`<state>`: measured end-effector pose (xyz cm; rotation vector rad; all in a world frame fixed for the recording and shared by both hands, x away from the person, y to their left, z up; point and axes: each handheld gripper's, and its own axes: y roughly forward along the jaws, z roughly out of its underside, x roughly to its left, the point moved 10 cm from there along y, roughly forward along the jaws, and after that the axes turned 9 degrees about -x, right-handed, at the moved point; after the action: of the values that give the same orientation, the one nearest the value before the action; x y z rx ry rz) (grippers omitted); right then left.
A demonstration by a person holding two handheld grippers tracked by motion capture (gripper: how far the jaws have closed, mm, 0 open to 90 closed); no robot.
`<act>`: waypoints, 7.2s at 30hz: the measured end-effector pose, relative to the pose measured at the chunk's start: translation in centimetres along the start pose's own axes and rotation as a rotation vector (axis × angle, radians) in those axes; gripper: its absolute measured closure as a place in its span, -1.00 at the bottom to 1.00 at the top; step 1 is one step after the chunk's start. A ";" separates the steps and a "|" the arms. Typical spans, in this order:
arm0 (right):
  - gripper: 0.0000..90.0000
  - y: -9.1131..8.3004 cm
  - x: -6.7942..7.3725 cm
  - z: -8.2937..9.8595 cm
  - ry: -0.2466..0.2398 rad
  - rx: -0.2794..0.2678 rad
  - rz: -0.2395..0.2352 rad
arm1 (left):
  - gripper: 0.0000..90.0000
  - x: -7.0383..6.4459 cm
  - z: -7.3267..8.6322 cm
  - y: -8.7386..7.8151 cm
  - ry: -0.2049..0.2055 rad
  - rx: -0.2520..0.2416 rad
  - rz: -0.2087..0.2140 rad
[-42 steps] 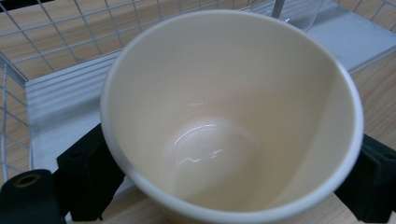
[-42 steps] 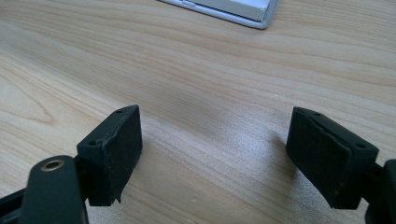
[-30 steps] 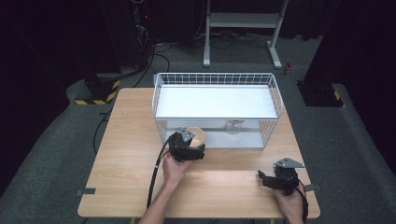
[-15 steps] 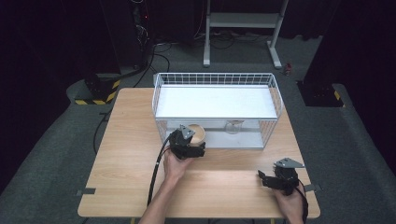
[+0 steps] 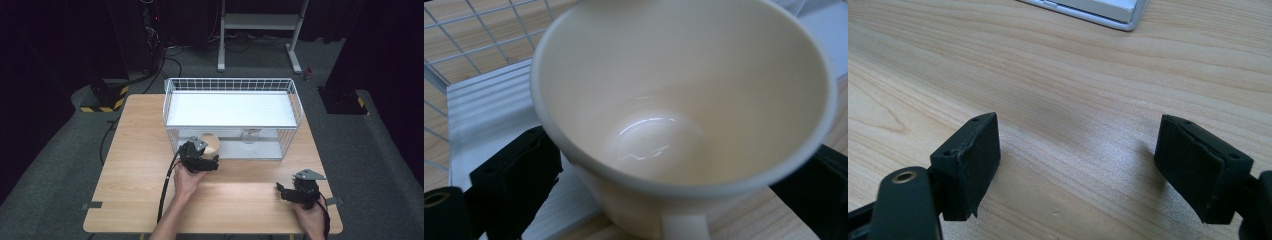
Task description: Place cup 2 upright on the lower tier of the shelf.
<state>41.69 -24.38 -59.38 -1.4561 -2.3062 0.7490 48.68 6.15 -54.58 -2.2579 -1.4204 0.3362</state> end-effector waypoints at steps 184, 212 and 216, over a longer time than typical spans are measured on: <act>-0.59 0.0 0.0 0.0 -0.001 0.000 0.001 | -0.37 2.6 0.6 -3.0 -0.111 -0.053 0.014; -0.59 0.0 0.0 0.0 0.000 0.000 0.002 | -0.46 3.5 1.3 -4.8 -0.134 -0.066 0.016; -0.59 0.0 0.0 0.0 -0.001 0.000 0.002 | -0.47 3.6 1.5 -5.0 -0.136 -0.068 0.014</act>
<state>41.74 -24.38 -59.38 -1.4583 -2.3066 0.7501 45.74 11.61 -53.29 -2.3395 -1.5053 0.4608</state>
